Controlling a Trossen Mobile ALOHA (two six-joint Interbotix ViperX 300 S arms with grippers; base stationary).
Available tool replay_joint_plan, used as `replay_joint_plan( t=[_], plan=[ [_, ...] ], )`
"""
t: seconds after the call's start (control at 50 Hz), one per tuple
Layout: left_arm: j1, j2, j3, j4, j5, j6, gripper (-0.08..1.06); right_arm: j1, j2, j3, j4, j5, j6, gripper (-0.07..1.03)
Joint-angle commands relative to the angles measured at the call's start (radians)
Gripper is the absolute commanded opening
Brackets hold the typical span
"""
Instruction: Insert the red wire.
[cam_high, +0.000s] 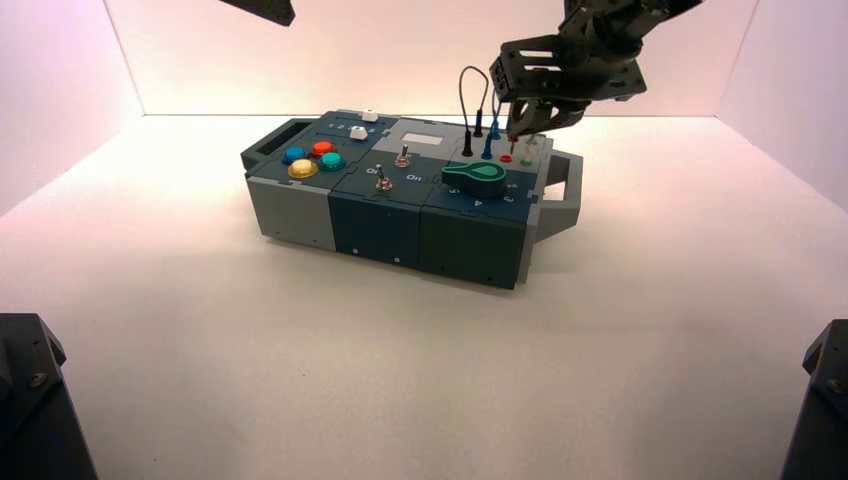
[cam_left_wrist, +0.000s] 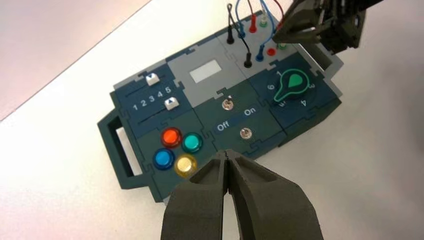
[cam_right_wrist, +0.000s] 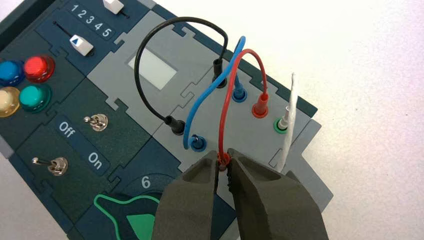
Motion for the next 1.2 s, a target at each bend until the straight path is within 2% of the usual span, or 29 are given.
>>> replay_joint_plan(
  t=[0.02, 1.2],
  plan=[
    [-0.008, -0.005, -0.037, -0.005, 0.002, 0.002, -0.03, 0.006, -0.005, -0.020, -0.003, -0.021, -0.003, -0.02],
    [-0.008, -0.005, -0.035, -0.005, 0.002, 0.006, -0.03, 0.008, 0.009, -0.026, -0.005, -0.054, -0.002, -0.02]
  ],
)
